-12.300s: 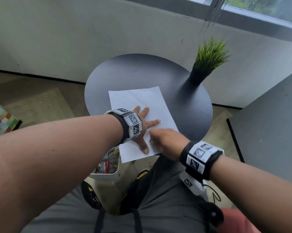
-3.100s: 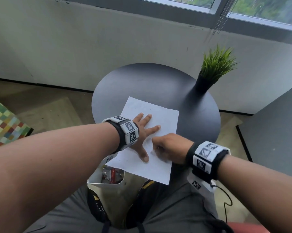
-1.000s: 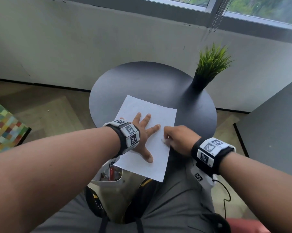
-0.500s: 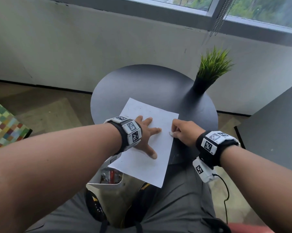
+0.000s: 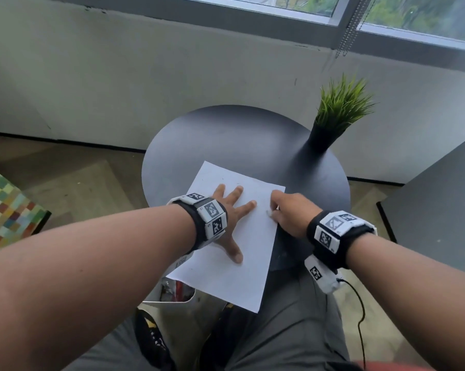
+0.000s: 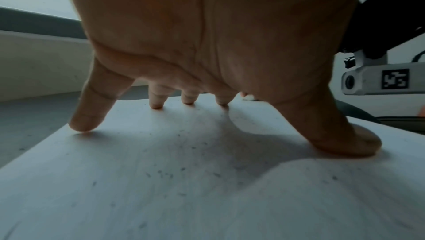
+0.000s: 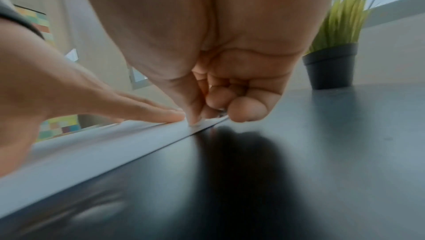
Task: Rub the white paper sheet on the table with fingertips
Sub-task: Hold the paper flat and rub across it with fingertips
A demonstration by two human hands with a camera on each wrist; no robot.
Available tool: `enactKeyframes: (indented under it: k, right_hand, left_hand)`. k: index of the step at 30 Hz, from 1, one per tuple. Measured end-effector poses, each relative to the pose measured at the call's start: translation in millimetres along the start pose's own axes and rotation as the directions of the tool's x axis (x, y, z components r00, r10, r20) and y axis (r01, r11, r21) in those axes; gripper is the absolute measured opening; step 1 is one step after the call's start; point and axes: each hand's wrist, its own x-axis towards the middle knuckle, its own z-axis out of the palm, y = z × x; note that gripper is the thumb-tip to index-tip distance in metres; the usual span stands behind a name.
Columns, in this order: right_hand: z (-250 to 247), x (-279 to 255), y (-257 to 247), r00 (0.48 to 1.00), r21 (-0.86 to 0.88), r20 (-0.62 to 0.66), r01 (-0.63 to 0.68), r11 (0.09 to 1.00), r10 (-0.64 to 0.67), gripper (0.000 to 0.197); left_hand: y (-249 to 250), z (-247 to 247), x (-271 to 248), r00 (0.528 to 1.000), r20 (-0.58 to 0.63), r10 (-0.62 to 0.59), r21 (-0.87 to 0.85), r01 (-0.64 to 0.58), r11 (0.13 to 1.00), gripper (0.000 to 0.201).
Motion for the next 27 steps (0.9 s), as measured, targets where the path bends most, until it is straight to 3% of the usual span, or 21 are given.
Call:
enactKeyframes:
  k: [5, 7, 11, 13, 16, 17, 20, 22, 24, 26, 27]
  right_hand:
    - [22.0, -24.4, -45.4, 0.952, 0.000, 0.181, 0.251, 0.968, -0.247, 0.016]
    - [15.9, -10.1, -36.5, 0.972, 0.009, 0.149, 0.183, 0.983, -0.182, 0.014]
    - [0.2, 18.6, -2.5, 0.996, 0.033, -0.063, -0.068, 0.997, 0.070, 0.015]
    - [6.9, 14.1, -11.3, 0.997, -0.008, -0.077, -0.007, 1.000, 0.006, 0.015]
    - [23.7, -3.0, -35.9, 0.975, 0.000, 0.045, 0.219, 0.976, -0.219, 0.013]
    - [22.1, -2.2, -35.0, 0.973, 0.025, 0.061, 0.223, 0.974, -0.224, 0.012]
    - [6.4, 20.0, -12.7, 0.999, 0.048, -0.047, 0.030, 0.998, -0.028, 0.011]
    - [4.5, 22.9, -7.8, 0.993, 0.014, -0.112, -0.021, 1.000, 0.023, 0.013]
    - [11.6, 11.2, -25.7, 0.993, -0.021, -0.062, 0.102, 0.995, -0.103, 0.016]
    - [22.5, -9.8, -45.8, 0.948, 0.011, 0.084, 0.306, 0.952, -0.306, 0.015]
    - [21.8, -14.1, -46.0, 0.935, 0.028, 0.136, 0.326, 0.945, -0.327, 0.013]
  left_hand:
    - [-2.4, 4.0, 3.4, 0.999, -0.032, 0.009, 0.003, -0.009, 1.000, 0.144]
    - [-4.3, 6.4, 5.3, 0.999, -0.039, 0.005, -0.008, -0.006, 1.000, 0.147]
    - [-10.0, 11.2, 7.8, 0.999, -0.052, 0.009, -0.034, -0.010, 0.999, 0.150]
    - [-11.1, 12.3, 8.2, 0.998, -0.060, 0.015, -0.041, -0.018, 0.999, 0.151]
    - [-10.5, 13.9, 9.8, 0.999, -0.052, 0.015, -0.069, -0.019, 0.997, 0.150]
    - [-10.5, 13.6, 9.9, 0.999, -0.046, 0.015, -0.070, -0.019, 0.997, 0.150]
    - [-11.1, 13.4, 10.0, 0.999, -0.032, 0.021, -0.057, -0.023, 0.998, 0.149]
    - [-11.6, 14.7, 11.4, 0.999, -0.025, 0.025, -0.062, -0.026, 0.998, 0.149]
    - [-12.4, 16.1, 13.4, 1.000, -0.023, 0.022, -0.067, -0.023, 0.997, 0.150]
    - [-12.4, 16.4, 14.0, 1.000, -0.011, 0.020, -0.065, -0.020, 0.998, 0.151]
    - [-12.3, 15.9, 13.9, 1.000, -0.006, 0.021, -0.063, -0.021, 0.998, 0.151]
